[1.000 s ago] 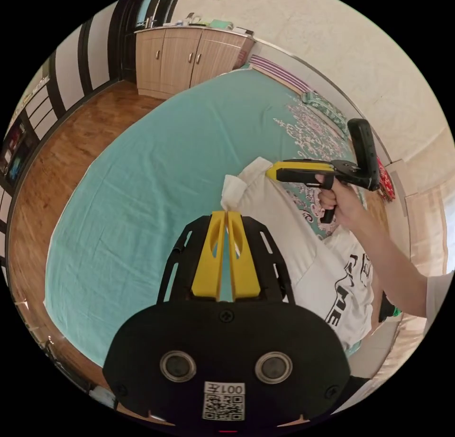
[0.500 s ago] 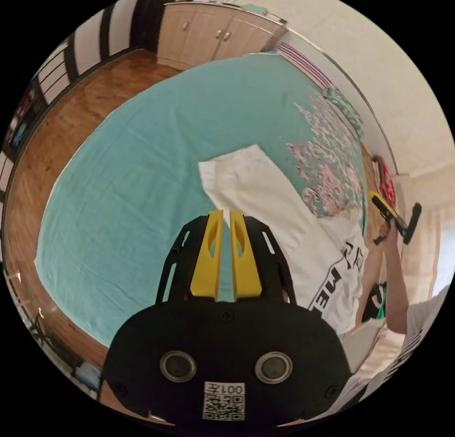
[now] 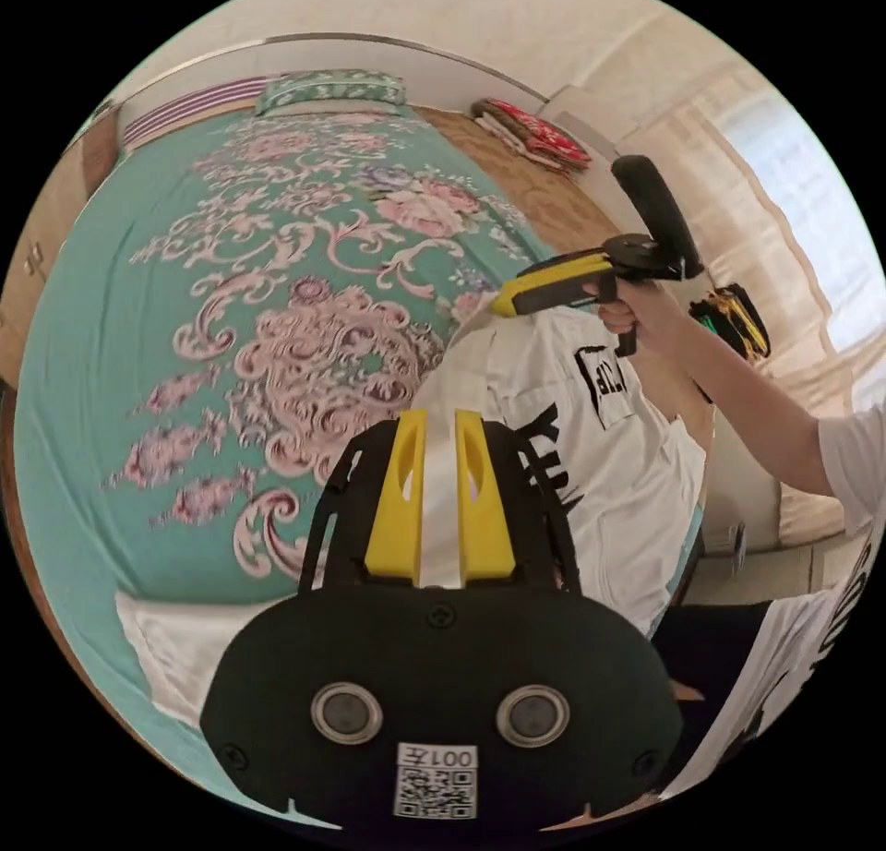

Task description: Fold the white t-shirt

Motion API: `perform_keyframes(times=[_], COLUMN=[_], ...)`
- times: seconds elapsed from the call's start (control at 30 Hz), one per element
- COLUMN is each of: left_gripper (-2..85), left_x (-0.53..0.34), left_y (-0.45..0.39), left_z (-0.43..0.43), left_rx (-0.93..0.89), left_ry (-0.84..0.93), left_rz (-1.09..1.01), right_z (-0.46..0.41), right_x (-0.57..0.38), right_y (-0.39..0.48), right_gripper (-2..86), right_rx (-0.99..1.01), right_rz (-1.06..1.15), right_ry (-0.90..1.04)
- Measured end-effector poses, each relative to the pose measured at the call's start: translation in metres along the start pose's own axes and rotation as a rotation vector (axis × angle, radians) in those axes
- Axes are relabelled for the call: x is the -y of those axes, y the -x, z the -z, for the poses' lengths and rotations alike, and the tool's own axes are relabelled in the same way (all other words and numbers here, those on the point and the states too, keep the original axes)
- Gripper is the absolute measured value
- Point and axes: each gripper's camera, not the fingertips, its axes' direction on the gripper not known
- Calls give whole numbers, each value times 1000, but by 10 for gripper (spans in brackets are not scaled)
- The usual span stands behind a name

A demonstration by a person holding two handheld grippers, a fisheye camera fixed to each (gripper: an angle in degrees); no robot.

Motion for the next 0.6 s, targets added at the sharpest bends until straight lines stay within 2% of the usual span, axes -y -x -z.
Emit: perform_keyframes(times=[0.07, 0.17, 0.23, 0.33, 0.47, 0.6], left_gripper=[34, 47, 49, 23, 9, 2], left_x=[40, 99, 135, 160, 181, 215], left_y=[-2, -12, -25, -45, -65, -73], left_z=[-12, -40, -67, -88, -80, -57], left_rx=[-47, -232, -394, -507, -440, -249], left_ry=[-2, 57, 147, 265, 314, 395], left_rz=[-109, -310, -412, -522, -581, -618], right_z=[23, 44, 55, 66, 77, 98], right_x=[-33, -64, -78, -93, -114, -147], right_y=[0, -10, -19, -31, -43, -66], right_gripper=[14, 11, 10, 10, 18, 34], right_rx=[28, 117, 160, 171, 82, -109], right_rz=[22, 44, 44, 70, 97, 8], right_ry=[-98, -165, -208, -208, -183, -175])
